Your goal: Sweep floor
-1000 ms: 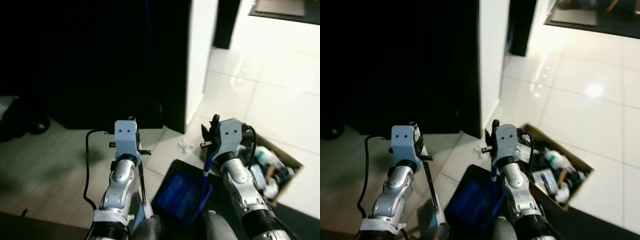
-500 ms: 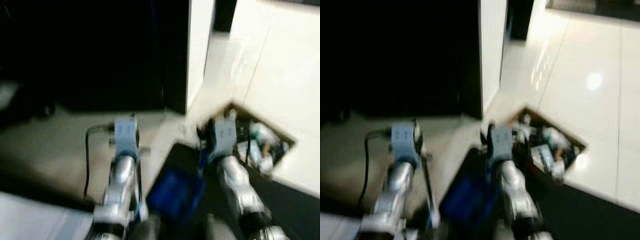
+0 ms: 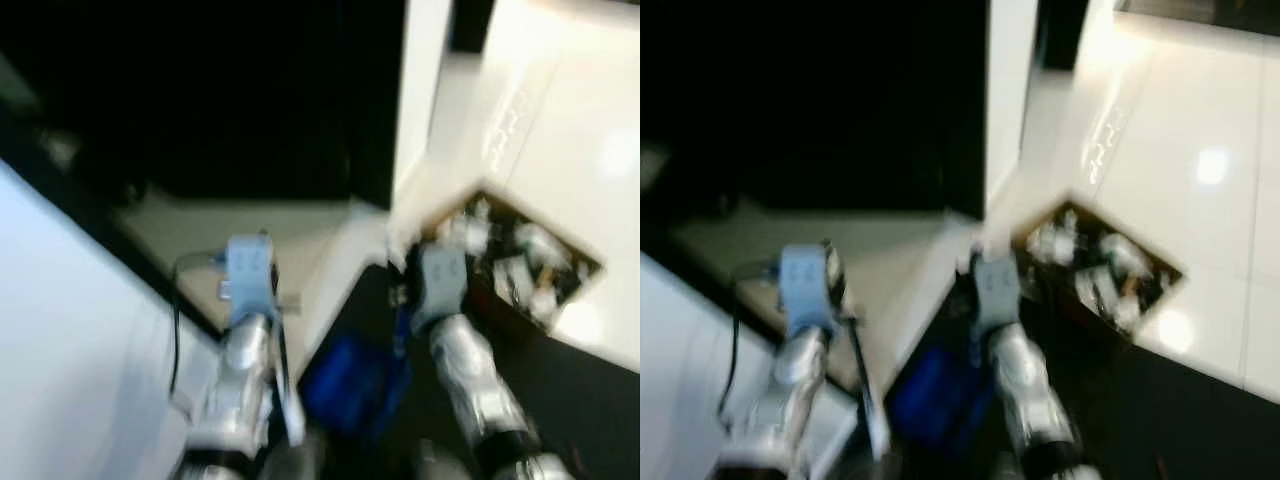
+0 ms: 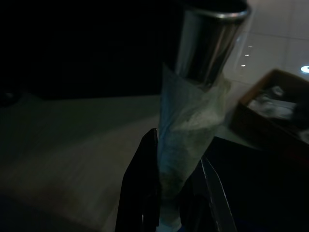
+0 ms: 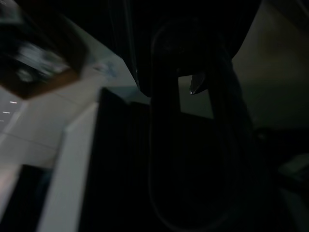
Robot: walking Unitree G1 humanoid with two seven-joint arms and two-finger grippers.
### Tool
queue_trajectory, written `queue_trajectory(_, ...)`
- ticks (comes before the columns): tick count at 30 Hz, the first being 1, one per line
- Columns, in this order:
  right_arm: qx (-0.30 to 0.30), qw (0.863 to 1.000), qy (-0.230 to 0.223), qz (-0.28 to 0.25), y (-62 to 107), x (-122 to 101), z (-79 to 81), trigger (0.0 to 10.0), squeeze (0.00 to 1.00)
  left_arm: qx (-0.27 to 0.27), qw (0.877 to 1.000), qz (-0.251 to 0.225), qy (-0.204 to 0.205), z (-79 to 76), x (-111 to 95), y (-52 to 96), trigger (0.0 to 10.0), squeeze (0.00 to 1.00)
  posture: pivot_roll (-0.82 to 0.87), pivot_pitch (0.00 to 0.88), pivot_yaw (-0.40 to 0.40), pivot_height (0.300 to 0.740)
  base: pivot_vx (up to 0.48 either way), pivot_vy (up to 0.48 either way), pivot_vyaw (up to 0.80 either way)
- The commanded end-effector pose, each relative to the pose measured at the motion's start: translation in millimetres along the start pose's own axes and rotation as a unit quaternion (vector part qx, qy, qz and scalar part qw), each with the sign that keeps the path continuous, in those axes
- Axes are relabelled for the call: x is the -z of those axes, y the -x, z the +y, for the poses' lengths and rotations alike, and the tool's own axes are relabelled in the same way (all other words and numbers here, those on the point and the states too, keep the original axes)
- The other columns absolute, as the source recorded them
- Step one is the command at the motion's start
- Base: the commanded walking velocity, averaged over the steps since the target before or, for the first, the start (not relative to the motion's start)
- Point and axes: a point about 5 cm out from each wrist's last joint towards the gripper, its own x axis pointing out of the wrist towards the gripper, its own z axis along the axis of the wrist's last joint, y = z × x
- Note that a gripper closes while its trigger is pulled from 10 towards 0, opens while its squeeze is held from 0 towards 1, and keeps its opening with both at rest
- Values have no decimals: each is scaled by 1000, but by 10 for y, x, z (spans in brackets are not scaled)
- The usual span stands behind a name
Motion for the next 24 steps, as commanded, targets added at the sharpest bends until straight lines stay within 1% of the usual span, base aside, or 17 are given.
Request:
queue_trajectory(1, 2, 1000, -1, -14, -8, -45, 2, 10000, 0, -9, 1000, 5, 1, 45, 33, 25, 10000, 0, -53, 72, 57, 740, -270, 0, 0)
queue_trajectory(2, 2, 1000, -1, -14, -8, -44, 3, 10000, 0, -9, 1000, 5, 1, 45, 33, 26, 10000, 0, -53, 72, 57, 740, -270, 0, 0)
queue_trajectory(19, -2, 1000, -3, -13, -1, -33, 22, 10000, 0, -13, 1000, 9, 1, 50, 47, 48, 10000, 0, -46, 83, 54, 740, 0, 0, 0)
queue_trajectory(24, -7, 1000, -4, -14, -6, -40, 36, 10000, 0, -12, 1000, 14, 16, 41, 56, 58, 10000, 0, -42, 91, 54, 740, 0, 0, 0)
